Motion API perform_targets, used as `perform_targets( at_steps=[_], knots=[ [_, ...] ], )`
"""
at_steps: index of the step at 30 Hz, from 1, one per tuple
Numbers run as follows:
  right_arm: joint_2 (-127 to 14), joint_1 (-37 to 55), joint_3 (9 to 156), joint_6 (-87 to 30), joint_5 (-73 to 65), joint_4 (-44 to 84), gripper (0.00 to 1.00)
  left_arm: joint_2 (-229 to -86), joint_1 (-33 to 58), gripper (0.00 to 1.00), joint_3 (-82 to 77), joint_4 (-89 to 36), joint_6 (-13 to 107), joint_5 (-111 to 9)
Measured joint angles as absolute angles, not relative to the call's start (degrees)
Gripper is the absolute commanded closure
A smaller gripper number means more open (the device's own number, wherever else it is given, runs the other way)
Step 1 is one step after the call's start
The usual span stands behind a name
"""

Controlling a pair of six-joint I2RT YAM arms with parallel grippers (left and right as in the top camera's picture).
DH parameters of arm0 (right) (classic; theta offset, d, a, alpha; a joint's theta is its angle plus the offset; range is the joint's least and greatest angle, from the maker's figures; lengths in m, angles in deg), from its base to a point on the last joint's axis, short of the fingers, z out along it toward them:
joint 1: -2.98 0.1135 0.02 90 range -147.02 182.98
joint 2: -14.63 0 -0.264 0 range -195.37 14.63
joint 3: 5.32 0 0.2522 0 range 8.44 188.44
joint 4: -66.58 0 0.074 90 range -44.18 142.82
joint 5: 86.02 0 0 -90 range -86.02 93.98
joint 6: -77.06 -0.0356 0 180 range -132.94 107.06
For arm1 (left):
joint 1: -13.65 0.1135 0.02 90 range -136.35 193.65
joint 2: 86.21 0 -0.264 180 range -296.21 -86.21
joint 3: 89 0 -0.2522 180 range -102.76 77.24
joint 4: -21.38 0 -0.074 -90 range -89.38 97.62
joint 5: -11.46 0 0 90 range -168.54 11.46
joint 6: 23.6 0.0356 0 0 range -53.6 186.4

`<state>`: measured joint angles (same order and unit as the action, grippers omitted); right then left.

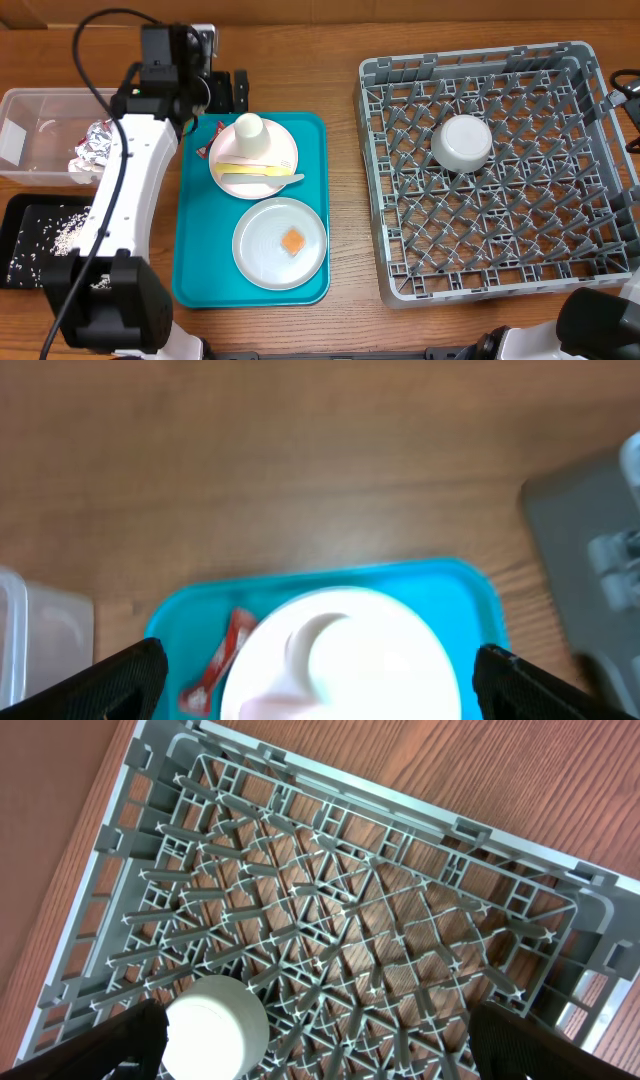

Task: Sort waste into correct bins and load items into the dishwasher rack
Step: 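Move the left gripper over the teal tray toward the white plate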

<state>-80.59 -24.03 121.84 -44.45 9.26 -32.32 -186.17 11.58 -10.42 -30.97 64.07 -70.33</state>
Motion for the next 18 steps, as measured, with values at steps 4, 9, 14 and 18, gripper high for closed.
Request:
perform_targets(
  at_steps=[4,9,14,18],
  knots=[
    [-80.59,-24.03,121.84,-44.43,9.28,-32.3,0.0,-186.87,11.6,0.0,-10.42,-33.72,64.05,-71.08],
    [-80.59,-24.03,121.84,-44.43,9.26,-32.3,0.0,-186.89,11.58,0.0,-10.42,-37.55,64.05,-70.6],
    [-80.59,-24.03,121.84,-44.45,9.26,-32.3,0.0,-187.42,11.58,0.0,-10.42,-41.11,64.05,-69.96],
    [-80.59,-24.03,121.84,-44.49,9.28,-32.26,0.0,-187.59,11.58,0.0,-10.42,-42.75,64.05,-69.33]
  ],
)
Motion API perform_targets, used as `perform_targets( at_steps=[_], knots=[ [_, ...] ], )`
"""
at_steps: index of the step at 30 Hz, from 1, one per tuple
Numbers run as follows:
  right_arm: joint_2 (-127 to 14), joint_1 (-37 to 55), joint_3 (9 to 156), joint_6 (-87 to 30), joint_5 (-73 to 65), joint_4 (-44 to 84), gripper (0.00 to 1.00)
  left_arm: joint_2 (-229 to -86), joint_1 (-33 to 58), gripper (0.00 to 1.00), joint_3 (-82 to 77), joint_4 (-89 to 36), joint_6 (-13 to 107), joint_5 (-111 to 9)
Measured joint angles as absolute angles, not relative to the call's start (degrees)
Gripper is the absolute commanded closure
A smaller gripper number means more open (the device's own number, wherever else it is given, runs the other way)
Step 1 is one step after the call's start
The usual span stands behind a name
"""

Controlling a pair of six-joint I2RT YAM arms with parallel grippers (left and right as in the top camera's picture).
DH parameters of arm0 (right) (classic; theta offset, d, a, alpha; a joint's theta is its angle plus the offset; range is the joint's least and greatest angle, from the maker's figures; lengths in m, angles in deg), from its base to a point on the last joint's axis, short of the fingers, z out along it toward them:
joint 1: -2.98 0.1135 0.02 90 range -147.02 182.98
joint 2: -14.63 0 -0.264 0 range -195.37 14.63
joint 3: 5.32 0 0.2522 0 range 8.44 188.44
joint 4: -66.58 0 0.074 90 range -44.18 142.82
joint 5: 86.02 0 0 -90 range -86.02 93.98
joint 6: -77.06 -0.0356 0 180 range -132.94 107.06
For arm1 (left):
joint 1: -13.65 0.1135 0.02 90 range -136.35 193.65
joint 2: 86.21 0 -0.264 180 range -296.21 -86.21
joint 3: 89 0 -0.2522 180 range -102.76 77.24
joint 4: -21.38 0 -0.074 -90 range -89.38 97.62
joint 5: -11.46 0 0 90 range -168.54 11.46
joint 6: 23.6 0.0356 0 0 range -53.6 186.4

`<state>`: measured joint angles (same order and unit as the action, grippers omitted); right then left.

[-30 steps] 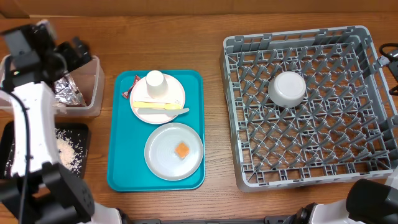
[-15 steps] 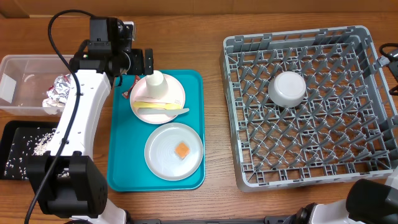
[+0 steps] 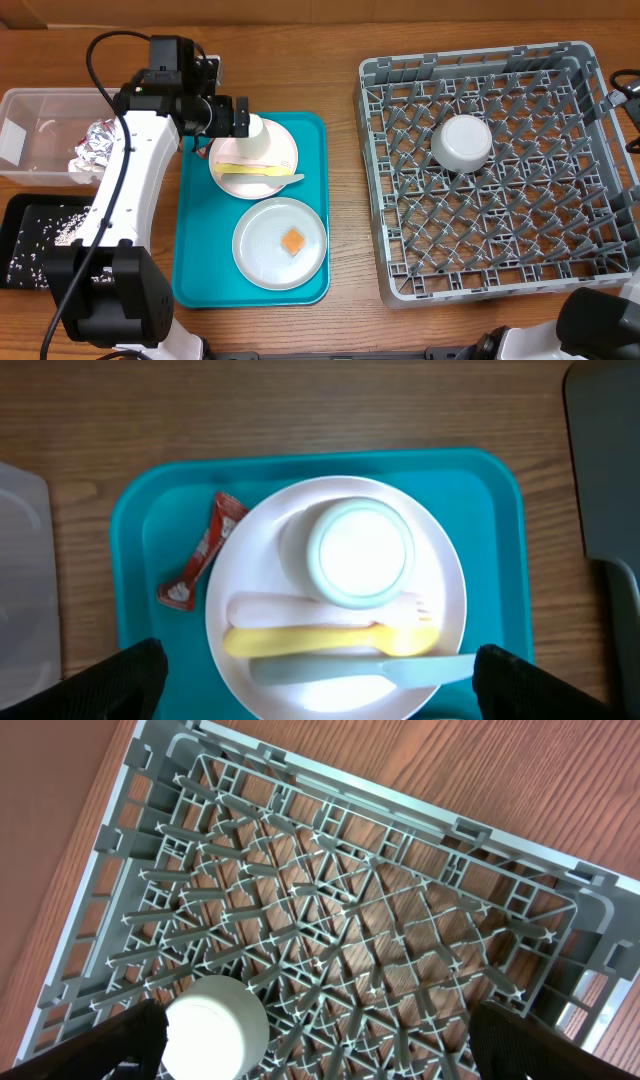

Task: Sort waste into correct bins and load items into the dishwasher rack
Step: 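Move the left gripper over the teal tray toward the white plate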

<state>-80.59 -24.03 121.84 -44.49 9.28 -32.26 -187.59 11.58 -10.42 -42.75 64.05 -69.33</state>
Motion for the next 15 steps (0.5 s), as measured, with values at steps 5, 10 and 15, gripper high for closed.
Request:
perform_targets(
  at_steps=[5,10,15],
  knots=[
    [-80.59,-24.03,121.84,-44.45,9.26,-32.3,0.0,-187.59,11.58,0.05,-10.42,-44.85,63.37,-69.13],
    [-80.59,-24.03,121.84,-44.43,9.26,-32.28,0.0,-187.59,11.58,0.05,-10.42,-50.16,63.37,-68.87],
    [-80.59,-24.03,121.84,-44.45,9.26,-32.3,0.0,-187.24,11.45,0.06,-10.42,-55.08,61.75,-68.7]
  ],
)
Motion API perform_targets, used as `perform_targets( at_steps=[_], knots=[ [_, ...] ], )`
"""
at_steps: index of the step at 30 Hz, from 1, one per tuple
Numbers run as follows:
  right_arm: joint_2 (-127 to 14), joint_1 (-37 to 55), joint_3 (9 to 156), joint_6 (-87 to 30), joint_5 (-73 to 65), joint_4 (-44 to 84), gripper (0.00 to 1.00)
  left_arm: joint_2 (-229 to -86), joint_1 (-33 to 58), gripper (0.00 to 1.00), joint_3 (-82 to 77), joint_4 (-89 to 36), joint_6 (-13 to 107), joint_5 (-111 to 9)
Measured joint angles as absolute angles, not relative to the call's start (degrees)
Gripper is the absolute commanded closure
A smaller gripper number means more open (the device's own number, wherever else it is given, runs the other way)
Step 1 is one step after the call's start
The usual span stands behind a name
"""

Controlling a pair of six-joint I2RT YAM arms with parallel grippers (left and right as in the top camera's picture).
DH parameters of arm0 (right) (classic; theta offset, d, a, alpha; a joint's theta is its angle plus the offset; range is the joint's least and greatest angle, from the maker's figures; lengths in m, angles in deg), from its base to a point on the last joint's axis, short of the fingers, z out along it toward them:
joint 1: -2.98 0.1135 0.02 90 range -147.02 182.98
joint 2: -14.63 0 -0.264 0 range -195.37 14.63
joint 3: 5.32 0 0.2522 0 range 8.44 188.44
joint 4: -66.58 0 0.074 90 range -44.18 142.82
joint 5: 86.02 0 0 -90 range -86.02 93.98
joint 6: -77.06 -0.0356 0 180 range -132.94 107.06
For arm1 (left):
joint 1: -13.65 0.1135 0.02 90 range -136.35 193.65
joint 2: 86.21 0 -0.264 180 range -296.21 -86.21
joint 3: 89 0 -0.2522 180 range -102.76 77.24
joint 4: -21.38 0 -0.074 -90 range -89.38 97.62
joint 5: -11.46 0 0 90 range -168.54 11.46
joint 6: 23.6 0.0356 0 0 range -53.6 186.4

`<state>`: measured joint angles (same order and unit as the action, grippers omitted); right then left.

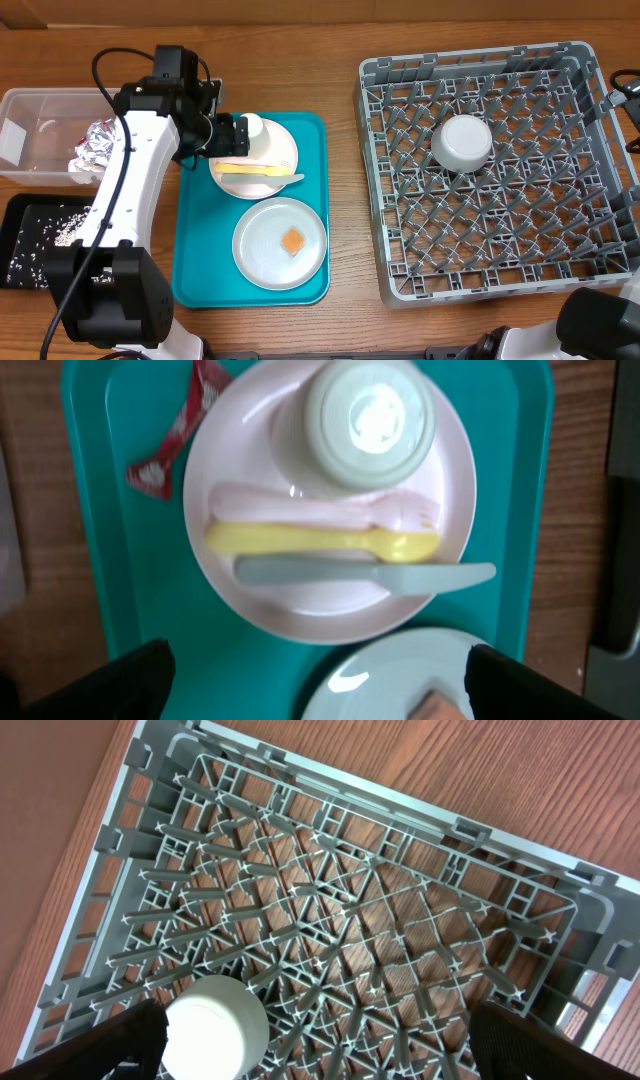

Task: Sort waste into correct bins and load items into the dishwasher rack
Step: 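Move the left gripper over the teal tray toward the white plate, then grasp the rim of the white plate holding the orange cube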

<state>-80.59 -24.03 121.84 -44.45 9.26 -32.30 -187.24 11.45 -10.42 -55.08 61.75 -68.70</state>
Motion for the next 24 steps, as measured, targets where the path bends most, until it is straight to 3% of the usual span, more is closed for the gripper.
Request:
perform_targets(
  at_steps=[12,24],
  knots=[
    [-80.59,-24.03,121.84,-44.45,9.28,-32.26,0.0,-172.14,11.36,0.07,-10.42,-69.57,58.48,-68.7],
    [-80.59,-24.03,121.84,-44.43,9.3,-32.32,0.0,-170.56,11.36,0.12,-10.33,-82.44,57.3,-68.39]
  ],
)
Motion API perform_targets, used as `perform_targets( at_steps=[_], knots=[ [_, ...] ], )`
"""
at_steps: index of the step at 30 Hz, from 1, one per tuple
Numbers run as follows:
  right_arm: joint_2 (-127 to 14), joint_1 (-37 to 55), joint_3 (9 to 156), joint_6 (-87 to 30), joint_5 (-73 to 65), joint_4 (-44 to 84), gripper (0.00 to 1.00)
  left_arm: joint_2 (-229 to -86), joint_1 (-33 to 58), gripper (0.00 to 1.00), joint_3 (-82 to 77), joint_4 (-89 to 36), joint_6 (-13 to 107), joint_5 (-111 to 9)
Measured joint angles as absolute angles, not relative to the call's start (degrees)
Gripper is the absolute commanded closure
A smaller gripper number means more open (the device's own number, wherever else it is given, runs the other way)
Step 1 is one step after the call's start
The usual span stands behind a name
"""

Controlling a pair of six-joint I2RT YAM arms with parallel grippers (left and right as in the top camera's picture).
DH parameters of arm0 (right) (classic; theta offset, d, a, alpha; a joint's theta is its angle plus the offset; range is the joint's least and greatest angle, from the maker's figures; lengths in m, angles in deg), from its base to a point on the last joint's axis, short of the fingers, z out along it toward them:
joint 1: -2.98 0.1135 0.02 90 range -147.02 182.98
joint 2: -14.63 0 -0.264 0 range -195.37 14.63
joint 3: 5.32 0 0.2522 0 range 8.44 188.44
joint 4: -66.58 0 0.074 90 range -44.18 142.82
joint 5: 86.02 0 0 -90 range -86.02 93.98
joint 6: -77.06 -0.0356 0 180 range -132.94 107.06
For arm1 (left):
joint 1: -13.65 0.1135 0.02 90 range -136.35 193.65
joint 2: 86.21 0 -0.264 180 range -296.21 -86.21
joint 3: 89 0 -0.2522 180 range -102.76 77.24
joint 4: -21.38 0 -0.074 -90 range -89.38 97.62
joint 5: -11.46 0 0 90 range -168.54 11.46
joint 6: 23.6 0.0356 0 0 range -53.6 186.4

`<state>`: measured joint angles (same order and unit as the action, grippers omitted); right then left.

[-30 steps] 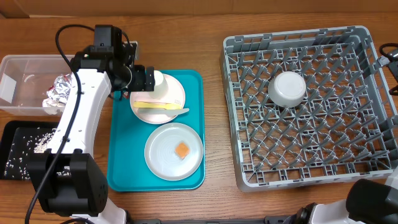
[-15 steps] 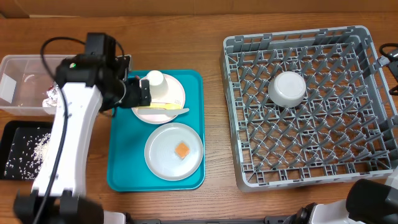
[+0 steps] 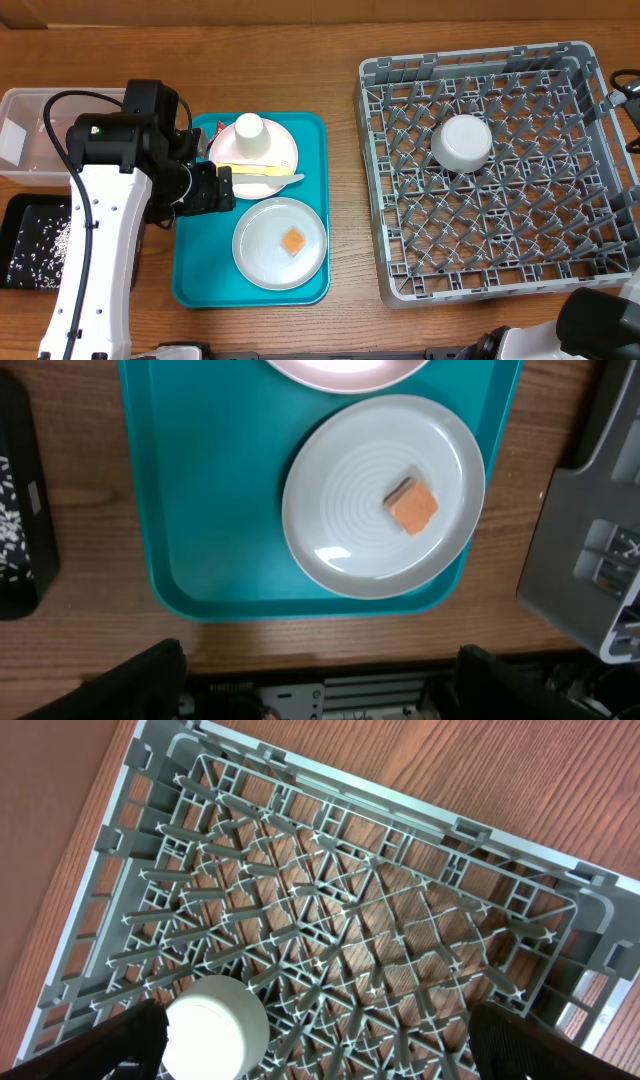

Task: Sort waste into correct bins and load items into the dishwasher rack
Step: 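Grasp the rim of the white plate holding the orange cube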

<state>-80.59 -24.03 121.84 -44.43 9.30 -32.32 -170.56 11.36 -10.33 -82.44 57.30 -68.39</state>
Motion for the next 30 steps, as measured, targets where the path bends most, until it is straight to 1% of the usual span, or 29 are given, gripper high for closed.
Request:
perform_targets(
  at_steps=[5,8,11,14,19,21,25,29,30],
  knots=[
    [-80.59,-24.03,121.84,-44.43,9.28,-32.26,0.0,-167.79,11.36,0.11,-7.27,-82.51,55.94,-67.87],
    [-80.59,-24.03,121.84,-44.47,9.28,-32.26,0.0,-164.51,11.36,0.05,-4.36,-80.93,55.09,-67.78],
    [-80.59,-24.03,121.84,-44.45,9.26,-32.28,0.0,-160.95,11.36,0.02,-0.84,-78.86,54.04,-67.6],
    [-80.59,-24.03,121.84,-44.45,9.26,-32.3,0.0,-158.59,11.36,0.03,3.18,-76.56,53.16,-67.01],
    [-80.59,-24.03,121.84,-44.45,9.26,-32.28,0.0,-158.54,11.36,0.03,11.68,-70.62,52.29,-64.67],
    [-80.59,-24.03,121.84,-44.41,9.28,-32.28,0.0,-158.78,11.36,0.04,15.09,-68.58,51.39,-64.11],
    [-80.59,-24.03,121.84,-44.43,9.3,-32.28,0.0,-159.22,11.36,0.12,21.1,-62.27,49.6,-63.62],
    [-80.59,-24.03,121.84,-44.43,9.26,-32.28,0.0,-159.75,11.36,0.15,25.27,-58.84,48.31,-63.49],
    [-80.59,-24.03,121.84,-44.45,9.3,-32.28,0.0,-159.92,11.36,0.17,26.13,-58.09,48.27,-63.49]
  ],
)
